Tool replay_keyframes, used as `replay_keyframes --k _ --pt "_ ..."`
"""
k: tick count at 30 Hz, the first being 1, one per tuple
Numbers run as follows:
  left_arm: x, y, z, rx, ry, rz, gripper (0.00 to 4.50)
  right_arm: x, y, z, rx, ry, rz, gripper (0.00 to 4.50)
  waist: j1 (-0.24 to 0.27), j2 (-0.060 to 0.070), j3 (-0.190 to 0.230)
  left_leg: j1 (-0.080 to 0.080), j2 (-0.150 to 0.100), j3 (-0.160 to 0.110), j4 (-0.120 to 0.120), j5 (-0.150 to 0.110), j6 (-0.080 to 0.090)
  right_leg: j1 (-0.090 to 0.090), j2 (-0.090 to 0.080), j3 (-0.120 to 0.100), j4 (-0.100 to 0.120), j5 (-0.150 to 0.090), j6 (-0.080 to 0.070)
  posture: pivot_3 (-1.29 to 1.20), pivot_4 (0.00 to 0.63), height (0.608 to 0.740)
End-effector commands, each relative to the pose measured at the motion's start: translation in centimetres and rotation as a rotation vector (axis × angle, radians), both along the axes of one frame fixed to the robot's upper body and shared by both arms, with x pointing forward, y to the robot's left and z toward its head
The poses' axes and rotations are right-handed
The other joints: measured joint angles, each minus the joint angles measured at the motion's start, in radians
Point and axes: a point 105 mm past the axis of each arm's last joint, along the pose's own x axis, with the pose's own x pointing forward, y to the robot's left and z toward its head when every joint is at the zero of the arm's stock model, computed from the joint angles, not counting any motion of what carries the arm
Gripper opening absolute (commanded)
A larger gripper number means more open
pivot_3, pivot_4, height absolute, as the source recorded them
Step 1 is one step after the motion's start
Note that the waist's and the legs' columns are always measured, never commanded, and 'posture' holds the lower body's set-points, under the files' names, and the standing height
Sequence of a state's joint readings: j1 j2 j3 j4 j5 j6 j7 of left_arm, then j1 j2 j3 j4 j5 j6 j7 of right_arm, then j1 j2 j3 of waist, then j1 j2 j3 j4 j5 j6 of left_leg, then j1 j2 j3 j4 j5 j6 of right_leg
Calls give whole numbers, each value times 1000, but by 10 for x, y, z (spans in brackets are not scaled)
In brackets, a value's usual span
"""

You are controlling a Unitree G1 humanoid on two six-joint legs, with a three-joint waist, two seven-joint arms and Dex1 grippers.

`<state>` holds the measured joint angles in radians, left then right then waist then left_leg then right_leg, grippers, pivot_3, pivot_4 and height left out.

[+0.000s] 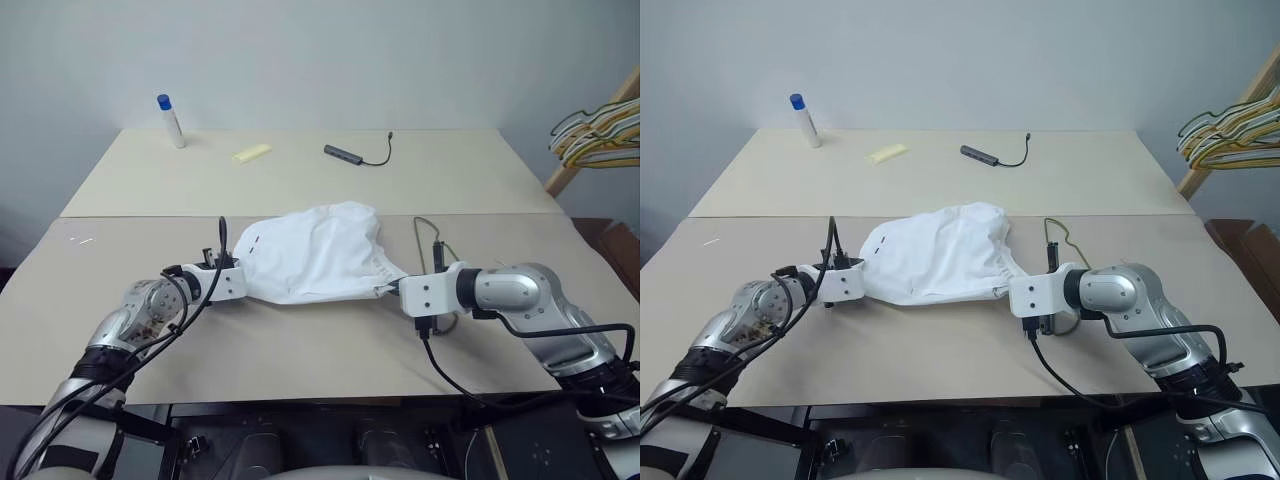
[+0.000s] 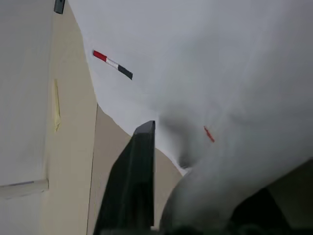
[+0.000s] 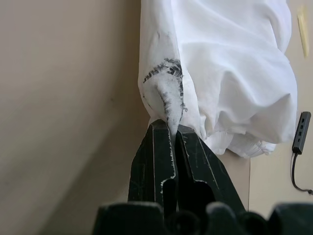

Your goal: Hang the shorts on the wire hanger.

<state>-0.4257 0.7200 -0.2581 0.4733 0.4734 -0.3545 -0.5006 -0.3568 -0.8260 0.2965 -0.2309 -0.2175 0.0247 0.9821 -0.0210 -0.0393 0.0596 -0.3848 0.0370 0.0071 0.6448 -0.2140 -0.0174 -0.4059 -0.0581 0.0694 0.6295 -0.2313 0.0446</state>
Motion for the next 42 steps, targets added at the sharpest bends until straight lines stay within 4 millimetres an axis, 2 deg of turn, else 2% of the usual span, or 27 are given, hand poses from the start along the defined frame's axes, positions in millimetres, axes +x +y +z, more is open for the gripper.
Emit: replay_keyframes --k 1,4,9,11,13,16,19,21,23,24,26,27,30,33,34,35,36,38,42 --pt "1 -4 15 -37 -25 -37 34 4 -3 20 22 -53 6 0 0 0 0 0 0 0 0 0 0 0 0 0 0 0 0 -33 0 740" --pt "-27 -5 24 -107 112 -134 34 -2 -7 26 28 -41 61 0 -10 0 0 0 0 0 0 0 0 0 0 0 0 0 0 -43 0 740" --pt "-86 10 32 -90 320 -220 34 -30 -18 28 23 65 200 0 -30 0 0 0 1 1 -1 -1 0 -1 0 0 1 0 -4 -36 0 740" --pt "-100 11 38 -106 344 -229 34 -39 -25 26 7 116 236 0 -30 0 0 2 3 2 -1 -1 0 1 0 0 0 -3 -2 -25 0 740" --pt "-102 9 46 -142 307 -221 34 -37 -27 28 21 120 238 0 -26 1 0 3 4 4 -1 -1 0 1 -1 0 1 -3 -4 -14 0 740" --pt "-76 0 64 -239 165 -176 34 -13 -19 44 119 65 187 0 -21 1 0 9 8 11 0 -1 0 4 -1 0 1 -4 -10 8 0 740" --pt "-35 -12 94 -357 9 -109 34 31 -13 69 200 -68 96 0 -20 0 0 13 8 12 0 0 -1 7 0 0 2 1 -11 14 0 740" --pt "2 -18 127 -491 -96 -25 34 73 -10 96 266 -190 -25 0 -22 0 0 13 8 12 0 4 0 7 2 0 2 6 -10 17 0 740" --pt "49 -20 167 -614 -228 124 34 120 -7 133 376 -316 -207 0 -24 0 0 14 8 11 0 9 2 8 2 0 2 11 -4 28 0 740" --pt "63 -21 180 -639 -271 176 34 135 -6 146 410 -356 -266 0 -25 0 0 14 7 9 0 12 3 9 3 0 2 13 -2 28 0 740" --pt "97 -19 220 -722 -418 335 34 164 -7 180 503 -487 -434 0 -25 0 0 7 6 6 -1 14 3 3 3 0 1 16 -1 29 0 740" --pt "106 -20 239 -737 -486 379 34 172 -8 198 562 -545 -503 0 -26 0 0 4 5 5 -1 14 3 1 3 0 1 15 -1 29 0 740" --pt "107 -18 308 -705 -820 448 34 173 -7 255 770 -748 -602 0 -27 0 0 -9 3 5 -6 11 2 -15 2 2 1 18 -8 23 0 740" --pt "71 -8 386 -794 -1233 478 34 142 -10 323 1124 -1006 -566 0 -23 0 -1 -25 -1 4 -17 12 0 -35 -3 3 3 18 -8 15 0 740" --pt "58 -9 405 -815 -1321 446 34 132 -14 335 1206 -1060 -545 0 -23 0 -1 -30 -1 4 -18 13 -2 -39 -4 3 3 18 -8 15 0 740" --pt "50 -12 416 -826 -1371 403 34 127 -16 339 1219 -1105 -530 0 -23 0 -1 -39 -1 4 -18 17 -13 -50 -4 3 3 19 -8 15 0 740" --pt "46 -14 421 -828 -1392 370 34 125 -18 339 1215 -1136 -522 0 -21 0 -1 -44 -2 4 -18 17 -18 -55 -5 3 3 19 -7 13 0 740" --pt "45 -20 417 -818 -1399 305 34 127 -19 328 1192 -1139 -505 0 -18 0 -1 -45 -2 4 -18 14 -22 -55 -5 0 3 18 -6 17 0 740" --pt "52 -38 378 -770 -1329 138 34 141 -22 280 1057 -1068 -477 0 -11 1 -2 -38 -5 6 -17 9 -16 -42 -8 0 -5 15 -1 36 0 740"
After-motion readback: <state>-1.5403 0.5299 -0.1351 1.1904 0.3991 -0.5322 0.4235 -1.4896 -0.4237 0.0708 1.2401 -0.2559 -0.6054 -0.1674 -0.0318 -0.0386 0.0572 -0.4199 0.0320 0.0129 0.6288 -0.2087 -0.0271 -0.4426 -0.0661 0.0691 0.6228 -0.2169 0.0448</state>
